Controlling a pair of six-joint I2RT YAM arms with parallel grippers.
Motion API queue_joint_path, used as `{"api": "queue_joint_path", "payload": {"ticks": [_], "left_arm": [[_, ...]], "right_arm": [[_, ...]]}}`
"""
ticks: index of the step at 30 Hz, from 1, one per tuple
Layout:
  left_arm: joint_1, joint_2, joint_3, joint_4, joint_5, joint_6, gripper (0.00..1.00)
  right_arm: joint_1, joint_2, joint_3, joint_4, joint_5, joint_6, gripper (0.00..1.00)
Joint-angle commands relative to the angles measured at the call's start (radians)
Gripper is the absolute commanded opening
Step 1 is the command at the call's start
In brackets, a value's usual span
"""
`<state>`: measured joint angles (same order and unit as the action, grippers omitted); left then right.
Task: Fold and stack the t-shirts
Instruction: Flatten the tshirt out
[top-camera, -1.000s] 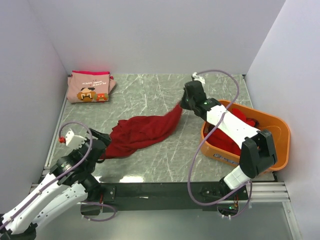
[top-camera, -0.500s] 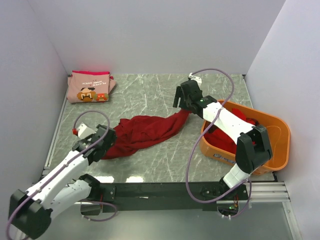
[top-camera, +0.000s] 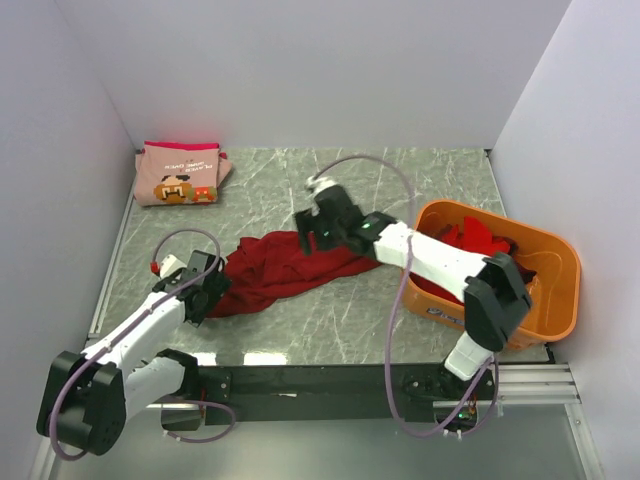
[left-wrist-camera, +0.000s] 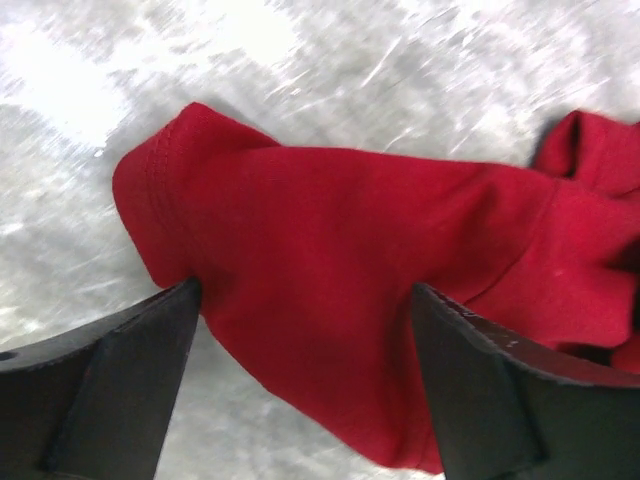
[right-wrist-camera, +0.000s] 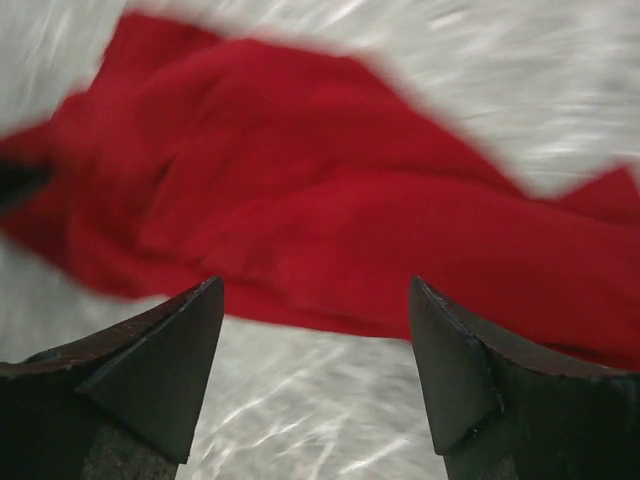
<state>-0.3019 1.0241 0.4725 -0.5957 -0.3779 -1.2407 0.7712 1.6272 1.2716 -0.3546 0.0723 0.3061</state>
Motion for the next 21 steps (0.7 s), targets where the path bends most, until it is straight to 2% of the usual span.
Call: {"api": "queue_joint_path", "payload": {"ticks": [1, 2, 5, 6, 8, 9, 10, 16, 21], "left_arm": [[0.015, 0.048, -0.026, 0.096, 0.054, 0.029, 0.9], [0.02, 0.059, -0.028, 0.102, 0.051, 0.03, 0.86], [0.024, 0.1, -0.035, 0.128, 0.059, 0.035, 0.62], [0.026, 0.116, -0.037, 0.134, 0.062, 0.04, 0.46], [0.026, 0.126, -0.037, 0.151, 0.074, 0.047, 0.27], [0.026, 0.131, -0.035, 0.149, 0.074, 0.049, 0.06], [0.026, 0.133, -0.032, 0.14, 0.065, 0.047, 0.01], [0.026, 0.107, -0.031, 0.112, 0.051, 0.05, 0.01], [0.026, 0.045, -0.044, 0.1, 0.036, 0.056, 0.01]], "right_arm": [[0.066, 0.094, 0.052, 0.013, -0.097, -0.084, 0.8], [0.082, 0.109, 0.058, 0.011, -0.095, -0.082, 0.79], [0.091, 0.163, 0.061, 0.037, -0.141, -0.075, 0.76], [0.092, 0.187, 0.064, 0.045, -0.155, -0.068, 0.75], [0.094, 0.21, 0.08, 0.051, -0.146, -0.061, 0.74], [0.099, 0.232, 0.092, 0.061, -0.137, -0.059, 0.73], [0.099, 0.24, 0.097, 0.068, -0.122, -0.056, 0.73], [0.099, 0.257, 0.083, 0.152, -0.1, -0.035, 0.67], [0.1, 0.293, 0.109, 0.145, -0.039, -0.022, 0.51]]}}
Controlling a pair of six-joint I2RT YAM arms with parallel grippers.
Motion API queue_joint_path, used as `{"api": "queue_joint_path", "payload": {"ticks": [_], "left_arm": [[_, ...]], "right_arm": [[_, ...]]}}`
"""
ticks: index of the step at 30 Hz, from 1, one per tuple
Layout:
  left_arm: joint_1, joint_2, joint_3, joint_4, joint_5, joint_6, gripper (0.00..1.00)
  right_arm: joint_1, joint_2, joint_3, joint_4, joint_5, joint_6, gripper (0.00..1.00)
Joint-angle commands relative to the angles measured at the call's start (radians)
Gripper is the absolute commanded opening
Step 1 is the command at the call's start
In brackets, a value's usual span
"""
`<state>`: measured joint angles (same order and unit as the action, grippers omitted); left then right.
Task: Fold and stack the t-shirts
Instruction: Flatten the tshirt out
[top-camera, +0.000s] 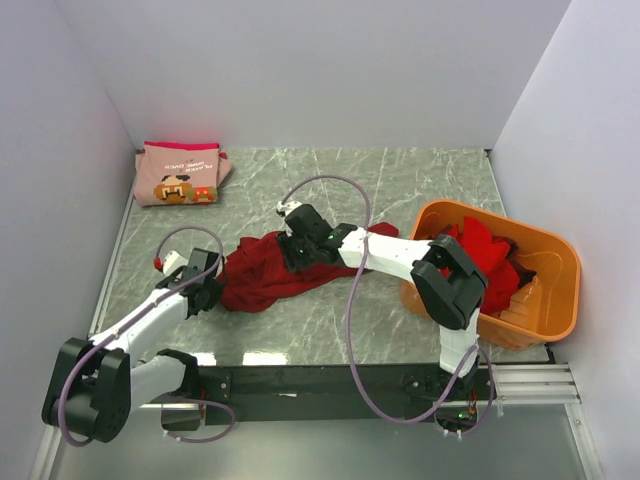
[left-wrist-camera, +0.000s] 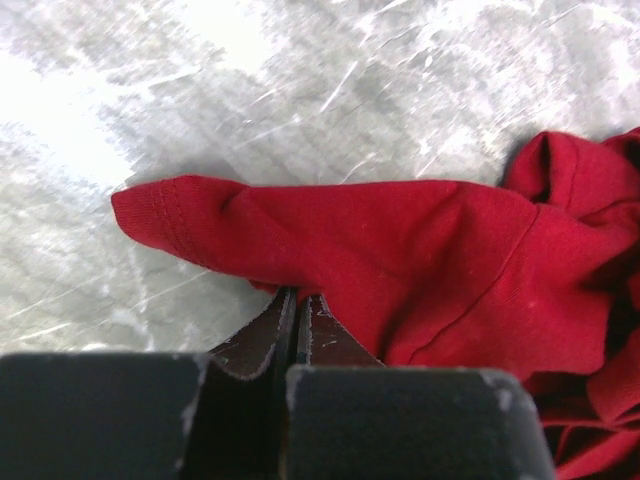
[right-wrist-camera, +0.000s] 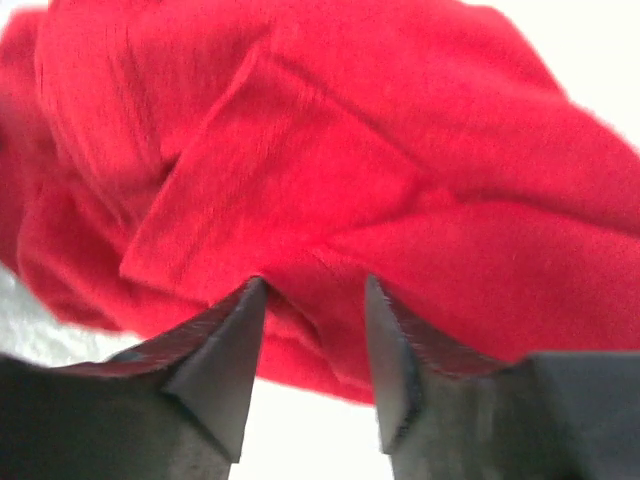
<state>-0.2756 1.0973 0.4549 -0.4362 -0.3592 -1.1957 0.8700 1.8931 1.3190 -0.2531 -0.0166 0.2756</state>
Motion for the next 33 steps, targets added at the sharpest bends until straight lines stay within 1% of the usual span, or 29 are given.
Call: {"api": "queue_joint_path", "payload": {"ticks": [1, 2, 7, 8, 10, 14, 16, 22, 24, 25, 27, 28, 29, 30, 31, 33], "left_arm": [[-0.001, -0.037, -0.027, -0.064, 0.011, 0.015, 0.01], [-0.001, -0.054, -0.027, -0.068, 0.006, 0.018, 0.01], [-0.001, -0.099, -0.024, -0.108, -0.03, 0.021, 0.01], [-0.001, -0.111, -0.022, -0.111, -0.032, 0.021, 0.01], [-0.001, -0.122, -0.022, -0.119, -0.035, 0.022, 0.01], [-0.001, -0.149, -0.01, -0.144, -0.044, 0.019, 0.01], [-0.001, -0.162, 0.001, -0.162, -0.049, 0.019, 0.01], [-0.001, -0.275, 0.085, -0.252, -0.075, 0.015, 0.01], [-0.001, -0.333, 0.142, -0.304, -0.105, 0.007, 0.01], [-0.001, -0.356, 0.163, -0.323, -0.118, 0.004, 0.01], [-0.001, -0.414, 0.246, -0.361, -0.156, 0.001, 0.01], [-0.001, -0.433, 0.275, -0.372, -0.164, 0.001, 0.01], [-0.001, -0.468, 0.341, -0.381, -0.175, 0.005, 0.01], [-0.001, -0.485, 0.372, -0.383, -0.188, 0.016, 0.01], [-0.001, -0.499, 0.437, -0.384, -0.199, 0.022, 0.01], [-0.001, -0.534, 0.5, -0.381, -0.216, 0.047, 0.01]], "right_arm": [[0.001, 0.034, 0.065, 0.037, 0.07, 0.013, 0.49], [0.001, 0.038, 0.068, 0.034, 0.073, 0.019, 0.41], [0.001, 0.026, 0.052, 0.044, 0.047, 0.019, 0.22], [0.0, 0.02, 0.048, 0.051, 0.038, 0.02, 0.11], [0.0, -0.003, 0.039, 0.051, 0.032, 0.02, 0.0], [0.001, -0.081, -0.016, 0.087, 0.02, 0.024, 0.0], [0.0, -0.155, -0.067, 0.121, 0.041, 0.031, 0.0], [0.0, -0.377, -0.182, 0.198, 0.199, 0.048, 0.0], [0.001, -0.457, -0.205, 0.212, 0.25, 0.042, 0.0], [0.001, -0.485, -0.211, 0.218, 0.298, 0.036, 0.0], [0.001, -0.569, -0.21, 0.233, 0.34, 0.004, 0.0], [0.001, -0.595, -0.204, 0.236, 0.368, -0.009, 0.0], [0.001, -0.65, -0.198, 0.239, 0.418, -0.038, 0.0], [0.001, -0.678, -0.178, 0.245, 0.444, -0.053, 0.0], [0.001, -0.704, -0.167, 0.25, 0.461, -0.071, 0.0], [0.001, -0.772, -0.121, 0.252, 0.507, -0.127, 0.0]]}}
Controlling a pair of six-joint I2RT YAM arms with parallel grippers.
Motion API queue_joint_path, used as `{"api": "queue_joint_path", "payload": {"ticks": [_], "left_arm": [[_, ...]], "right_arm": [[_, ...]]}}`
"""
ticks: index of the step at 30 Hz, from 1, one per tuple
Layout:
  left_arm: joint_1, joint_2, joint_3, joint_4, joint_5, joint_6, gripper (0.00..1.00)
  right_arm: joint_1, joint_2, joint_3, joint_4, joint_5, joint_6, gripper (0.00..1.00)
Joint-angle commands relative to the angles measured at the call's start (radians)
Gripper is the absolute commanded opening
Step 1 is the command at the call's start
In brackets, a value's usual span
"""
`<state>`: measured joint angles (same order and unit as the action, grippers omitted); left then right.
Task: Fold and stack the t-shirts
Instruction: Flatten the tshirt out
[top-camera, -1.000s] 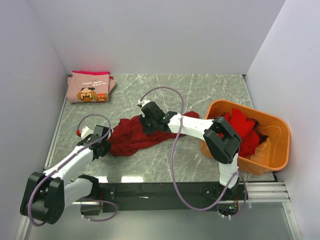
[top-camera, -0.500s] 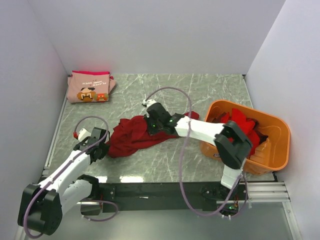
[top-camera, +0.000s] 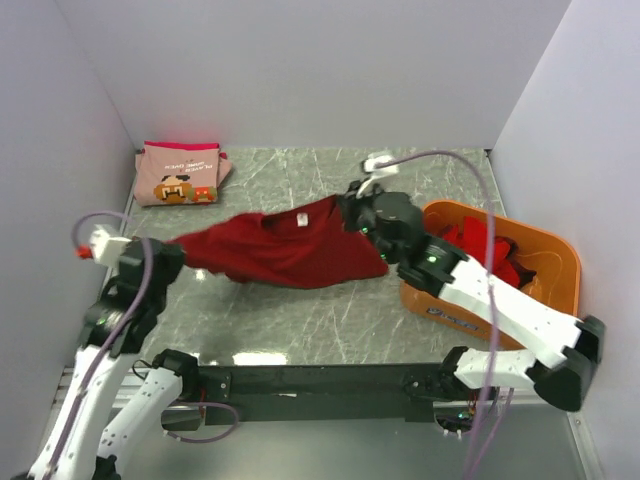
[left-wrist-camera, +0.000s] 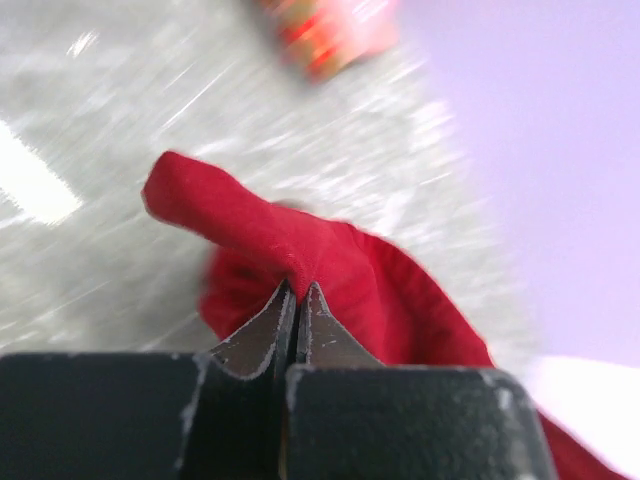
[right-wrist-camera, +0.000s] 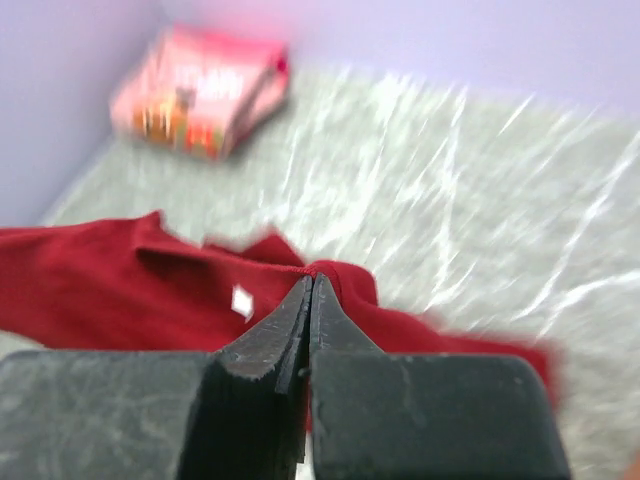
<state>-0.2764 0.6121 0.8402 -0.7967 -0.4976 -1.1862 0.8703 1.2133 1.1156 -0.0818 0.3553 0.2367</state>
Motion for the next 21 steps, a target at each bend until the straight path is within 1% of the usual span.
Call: {"api": "queue_joint_path", "payload": {"ticks": [1, 3, 4, 5, 8, 10, 11, 14, 15, 16, 17, 21], "left_arm": [[0.0, -0.055, 0.184, -0.022, -0.093, 0.043, 0.01], [0.0, -0.074, 0.252, -0.007, -0.098, 0.08, 0.01], [0.0, -0.078, 0.319, -0.001, -0.096, 0.091, 0.01], [0.0, -0.087, 0.353, 0.01, -0.093, 0.121, 0.01], [0.0, -0.112, 0.468, 0.054, -0.078, 0.181, 0.01], [0.0, -0.127, 0.538, 0.085, -0.056, 0.21, 0.01], [0.0, -0.136, 0.562, 0.111, -0.02, 0.239, 0.01], [0.0, -0.153, 0.641, 0.152, 0.063, 0.258, 0.01], [0.0, -0.161, 0.655, 0.2, 0.124, 0.266, 0.01], [0.002, -0.166, 0.686, 0.217, 0.145, 0.273, 0.01], [0.003, -0.166, 0.704, 0.229, 0.163, 0.283, 0.01], [0.009, -0.132, 0.816, 0.234, 0.209, 0.319, 0.01]], "right_arm": [[-0.001, -0.11, 0.102, 0.079, 0.142, -0.105, 0.0], [0.001, -0.155, 0.165, 0.079, 0.163, -0.16, 0.0], [0.001, -0.167, 0.19, 0.08, 0.162, -0.174, 0.0], [0.001, -0.185, 0.216, 0.077, 0.163, -0.198, 0.0], [0.001, -0.219, 0.314, 0.042, 0.131, -0.229, 0.0], [0.001, -0.238, 0.381, 0.007, 0.079, -0.253, 0.0], [-0.001, -0.254, 0.406, -0.009, 0.058, -0.249, 0.0], [0.001, -0.293, 0.51, -0.053, -0.061, -0.238, 0.0], [0.001, -0.296, 0.539, -0.087, -0.09, -0.238, 0.0], [0.001, -0.299, 0.57, -0.107, -0.142, -0.214, 0.0], [-0.001, -0.299, 0.626, -0.134, -0.166, -0.209, 0.0], [0.001, -0.294, 0.733, -0.176, -0.22, -0.206, 0.0]]}}
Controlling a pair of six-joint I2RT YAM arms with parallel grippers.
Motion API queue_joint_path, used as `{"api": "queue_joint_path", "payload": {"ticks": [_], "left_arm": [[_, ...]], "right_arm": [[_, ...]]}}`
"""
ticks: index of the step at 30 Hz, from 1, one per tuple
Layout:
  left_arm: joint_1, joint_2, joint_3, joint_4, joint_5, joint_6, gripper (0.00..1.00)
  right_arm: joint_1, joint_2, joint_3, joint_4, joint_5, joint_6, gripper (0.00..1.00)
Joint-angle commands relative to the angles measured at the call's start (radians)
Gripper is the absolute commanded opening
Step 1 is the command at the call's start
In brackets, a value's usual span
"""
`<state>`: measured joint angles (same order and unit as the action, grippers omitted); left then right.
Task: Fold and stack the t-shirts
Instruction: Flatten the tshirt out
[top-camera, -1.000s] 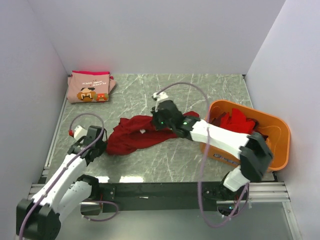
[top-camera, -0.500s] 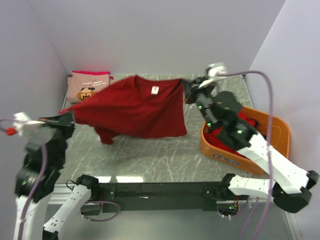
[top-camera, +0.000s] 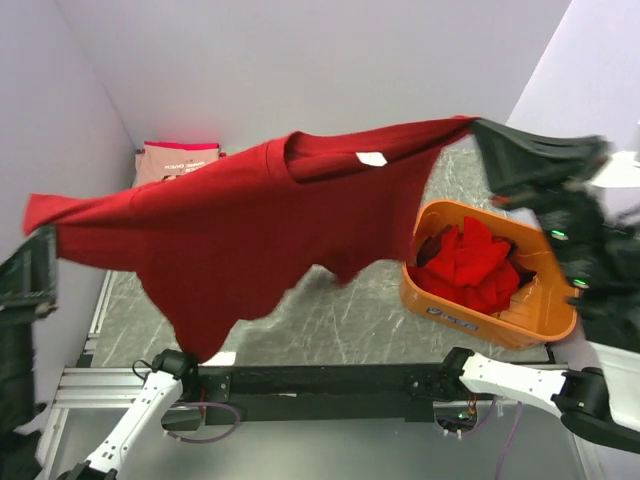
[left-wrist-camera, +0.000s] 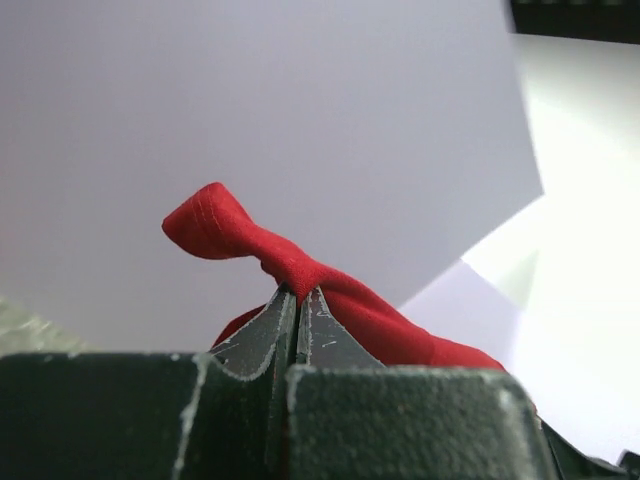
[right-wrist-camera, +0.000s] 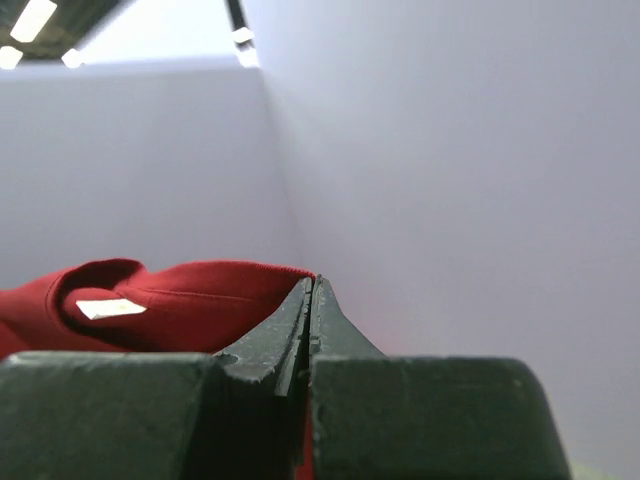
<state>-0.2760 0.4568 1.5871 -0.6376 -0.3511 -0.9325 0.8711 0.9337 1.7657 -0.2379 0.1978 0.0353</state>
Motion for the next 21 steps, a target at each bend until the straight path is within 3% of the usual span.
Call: {"api": "queue_joint_path", "payload": {"ticks": [1, 4, 9, 15, 17, 19, 21], "left_arm": [[0.011, 0.045, 0.108, 0.078, 0.073, 0.081, 0.01], [0.014, 0.1, 0.163, 0.082, 0.077, 0.107, 0.01], [0.014, 0.21, 0.166, 0.076, -0.038, 0.132, 0.01], [0.014, 0.405, 0.067, 0.085, -0.238, 0.133, 0.01], [0.014, 0.495, 0.042, 0.078, -0.32, 0.144, 0.01], [0.015, 0.595, 0.007, 0.064, -0.435, 0.149, 0.03], [0.024, 0.663, -0.051, 0.111, -0.485, 0.176, 0.06]], "right_arm": [[-0.001, -0.013, 0.098, -0.023, -0.064, -0.012, 0.0], [0.0, 0.007, 0.13, -0.012, -0.034, -0.028, 0.0], [0.0, 0.068, 0.156, -0.012, 0.053, -0.071, 0.0], [-0.033, 0.148, -0.004, 0.141, 0.294, -0.133, 0.0], [-0.148, 0.206, -0.049, 0.117, 0.276, -0.066, 0.0], [-0.299, 0.282, -0.08, 0.092, 0.159, 0.068, 0.0], [-0.36, 0.344, -0.155, 0.117, 0.094, 0.106, 0.0]]}}
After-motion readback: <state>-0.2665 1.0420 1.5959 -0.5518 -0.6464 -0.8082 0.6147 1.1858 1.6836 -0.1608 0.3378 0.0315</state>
